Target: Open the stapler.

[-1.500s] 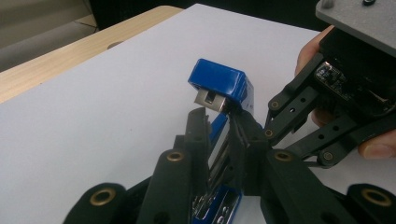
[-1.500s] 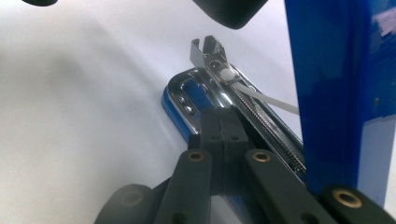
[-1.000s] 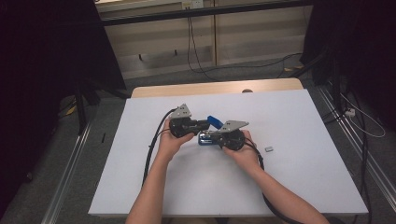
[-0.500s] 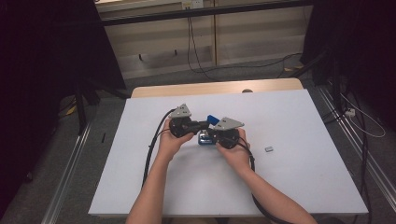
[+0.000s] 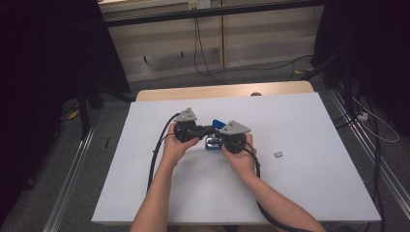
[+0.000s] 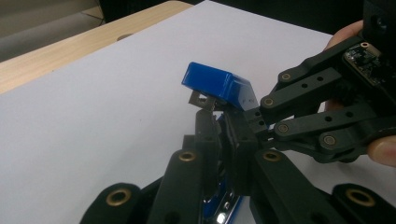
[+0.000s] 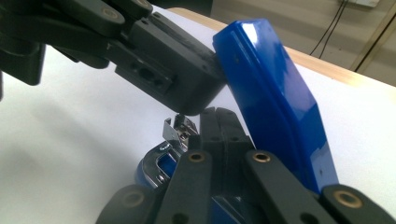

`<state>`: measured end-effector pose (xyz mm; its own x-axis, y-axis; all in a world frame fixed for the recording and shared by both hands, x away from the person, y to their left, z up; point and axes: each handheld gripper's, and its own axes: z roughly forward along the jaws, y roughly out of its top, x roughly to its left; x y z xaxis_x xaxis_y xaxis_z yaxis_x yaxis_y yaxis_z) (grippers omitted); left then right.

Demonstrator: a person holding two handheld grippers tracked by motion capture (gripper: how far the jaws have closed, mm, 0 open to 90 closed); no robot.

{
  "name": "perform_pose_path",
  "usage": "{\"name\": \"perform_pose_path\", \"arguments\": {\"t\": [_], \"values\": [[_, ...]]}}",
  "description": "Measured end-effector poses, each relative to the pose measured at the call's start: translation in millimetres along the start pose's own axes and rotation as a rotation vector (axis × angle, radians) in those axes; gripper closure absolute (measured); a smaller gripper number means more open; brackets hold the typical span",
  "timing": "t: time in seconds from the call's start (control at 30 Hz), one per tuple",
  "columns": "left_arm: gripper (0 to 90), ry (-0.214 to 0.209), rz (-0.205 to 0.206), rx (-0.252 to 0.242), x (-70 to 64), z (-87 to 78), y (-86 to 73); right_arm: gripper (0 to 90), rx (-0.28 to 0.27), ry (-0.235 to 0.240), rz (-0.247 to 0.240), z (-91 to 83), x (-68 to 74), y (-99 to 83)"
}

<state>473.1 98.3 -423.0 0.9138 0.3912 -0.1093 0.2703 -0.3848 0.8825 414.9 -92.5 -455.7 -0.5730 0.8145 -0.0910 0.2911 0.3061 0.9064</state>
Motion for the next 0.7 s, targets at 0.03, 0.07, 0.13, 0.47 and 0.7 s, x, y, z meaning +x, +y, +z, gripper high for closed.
{"name": "perform_pose_path", "arguments": {"t": [0.03, 0.07, 0.13, 0.47, 0.7], "values": [[85.3, 0.004, -0.003, 0.007, 0.5, -1.2, 0.0, 90.0, 0.000, 0.000, 0.000, 0.0, 0.0, 0.0], [85.4, 0.005, -0.004, 0.014, 1.6, -3.5, -0.5, 90.0, 0.003, -0.007, -0.009, 1.1, 1.7, -0.7], [85.8, 0.006, -0.007, 0.011, 2.5, -4.8, -1.2, 90.0, 0.006, -0.010, -0.010, 1.5, 1.7, -1.1], [89.5, 0.023, -0.058, 0.036, 9.5, -4.4, -11.1, 90.0, 0.009, -0.015, -0.014, 3.0, 2.0, -3.5], [90.0, 0.025, -0.051, 0.077, 8.4, 4.9, -15.7, 90.0, 0.009, -0.008, -0.009, 3.1, 1.6, -3.5]]}}
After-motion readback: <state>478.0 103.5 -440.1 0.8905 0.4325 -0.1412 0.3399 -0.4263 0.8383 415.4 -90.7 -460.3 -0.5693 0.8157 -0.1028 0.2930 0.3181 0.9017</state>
